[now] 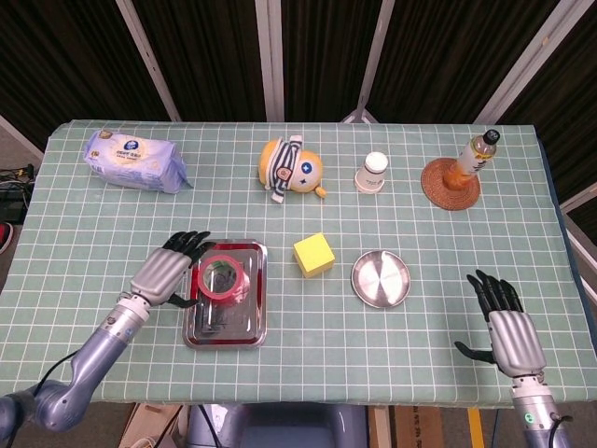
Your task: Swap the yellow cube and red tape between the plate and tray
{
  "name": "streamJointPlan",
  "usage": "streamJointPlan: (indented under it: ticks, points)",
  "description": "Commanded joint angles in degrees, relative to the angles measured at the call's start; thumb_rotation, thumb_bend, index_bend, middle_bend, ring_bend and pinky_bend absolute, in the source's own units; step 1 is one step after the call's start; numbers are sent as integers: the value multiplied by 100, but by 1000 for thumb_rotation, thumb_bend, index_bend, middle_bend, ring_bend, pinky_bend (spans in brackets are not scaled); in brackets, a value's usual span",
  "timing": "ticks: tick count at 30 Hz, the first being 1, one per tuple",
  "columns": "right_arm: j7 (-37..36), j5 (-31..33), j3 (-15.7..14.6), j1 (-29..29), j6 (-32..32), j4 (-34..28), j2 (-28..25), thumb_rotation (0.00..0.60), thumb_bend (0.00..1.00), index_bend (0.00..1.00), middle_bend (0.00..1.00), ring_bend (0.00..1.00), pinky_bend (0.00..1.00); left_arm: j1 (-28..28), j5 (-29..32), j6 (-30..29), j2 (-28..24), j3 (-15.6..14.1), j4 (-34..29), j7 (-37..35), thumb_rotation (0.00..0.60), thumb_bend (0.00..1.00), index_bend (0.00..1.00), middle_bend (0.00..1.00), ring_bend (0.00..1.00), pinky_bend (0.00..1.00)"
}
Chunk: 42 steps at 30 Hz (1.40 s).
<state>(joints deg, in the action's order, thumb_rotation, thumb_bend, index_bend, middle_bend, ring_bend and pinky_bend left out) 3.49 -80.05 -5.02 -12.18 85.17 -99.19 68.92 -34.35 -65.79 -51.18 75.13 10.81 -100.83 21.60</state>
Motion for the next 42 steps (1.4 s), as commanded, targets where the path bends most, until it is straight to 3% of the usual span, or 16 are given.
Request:
streamJointPlan:
  ticks: [1, 14, 18, 23, 30, 35, 42]
  points:
    - [-6, -28, 42, 19, -56, 8, 13, 600, 81, 0, 0, 0, 0, -322, 404, 269, 330, -23, 236, 259, 600, 0, 117, 0, 0, 0]
    - [47, -126, 170, 127, -254, 12, 27, 600, 81, 0, 0, 0, 0, -791, 889, 337, 1159, -214, 971, 556, 600, 0, 117, 0, 0, 4]
    - [24, -119, 239, 168, -257, 23, 35, 600, 81, 0, 0, 0, 0, -846, 821, 314, 1272, -276, 1128, 520, 600, 2, 122, 4, 0, 80]
    - [-44, -161, 299, 205, -266, 37, 43, 600, 81, 0, 0, 0, 0, -869, 704, 232, 1311, -365, 1225, 526, 600, 99, 193, 101, 74, 208]
    - [-113, -212, 343, 240, -317, 44, 43, 600, 80, 0, 0, 0, 0, -891, 702, 80, 1320, -485, 1265, 756, 600, 131, 262, 206, 157, 278]
    - [-158, -194, 390, 262, -379, 55, 40, 600, 81, 0, 0, 0, 0, -934, 785, 47, 1333, -486, 1254, 803, 600, 282, 358, 329, 252, 365]
    - [-191, -176, 459, 289, -429, 77, 50, 600, 81, 0, 0, 0, 0, -845, 246, -277, 1211, -310, 1001, 184, 600, 292, 375, 312, 261, 360]
